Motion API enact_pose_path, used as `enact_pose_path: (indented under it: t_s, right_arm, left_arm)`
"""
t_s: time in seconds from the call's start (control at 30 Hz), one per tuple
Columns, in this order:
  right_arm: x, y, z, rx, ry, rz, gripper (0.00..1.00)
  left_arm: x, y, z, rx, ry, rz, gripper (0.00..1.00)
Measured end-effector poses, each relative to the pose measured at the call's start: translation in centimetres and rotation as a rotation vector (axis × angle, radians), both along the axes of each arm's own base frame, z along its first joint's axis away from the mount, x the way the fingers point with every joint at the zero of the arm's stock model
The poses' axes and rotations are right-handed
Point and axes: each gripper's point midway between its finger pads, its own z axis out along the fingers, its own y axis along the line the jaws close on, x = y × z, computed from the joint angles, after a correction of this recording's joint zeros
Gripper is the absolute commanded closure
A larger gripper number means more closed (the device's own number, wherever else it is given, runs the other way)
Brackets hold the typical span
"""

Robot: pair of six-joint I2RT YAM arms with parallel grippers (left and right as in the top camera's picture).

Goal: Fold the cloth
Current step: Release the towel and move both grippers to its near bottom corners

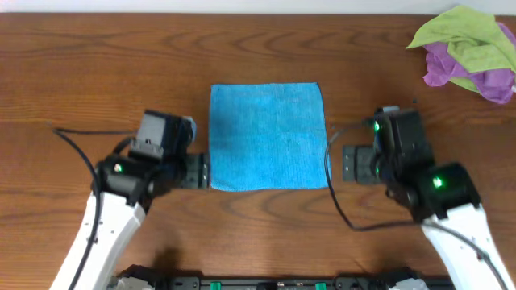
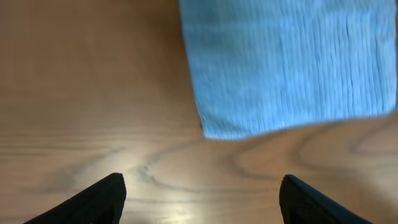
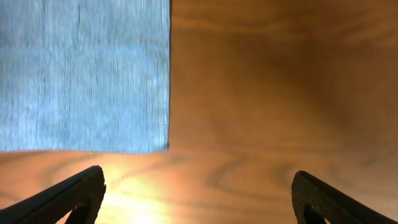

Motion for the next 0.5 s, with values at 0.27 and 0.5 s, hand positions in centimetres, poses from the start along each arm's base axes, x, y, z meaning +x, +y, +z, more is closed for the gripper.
enact_pose_path:
  t_s: [0.27,0.5]
  right_arm:
    - [-4.0,0.4,-4.6,0.098,0.050,-0.052,0.09]
    - [-4.4,2.2,-8.7,0.201,0.089,-0.046,0.11]
  left_arm:
    - [-3.3,0.1,-4.4,-0.040,0.030,0.016,0.15]
    - [-2.8,-1.4,-6.7,-0.125,0.034,0.013,0.10]
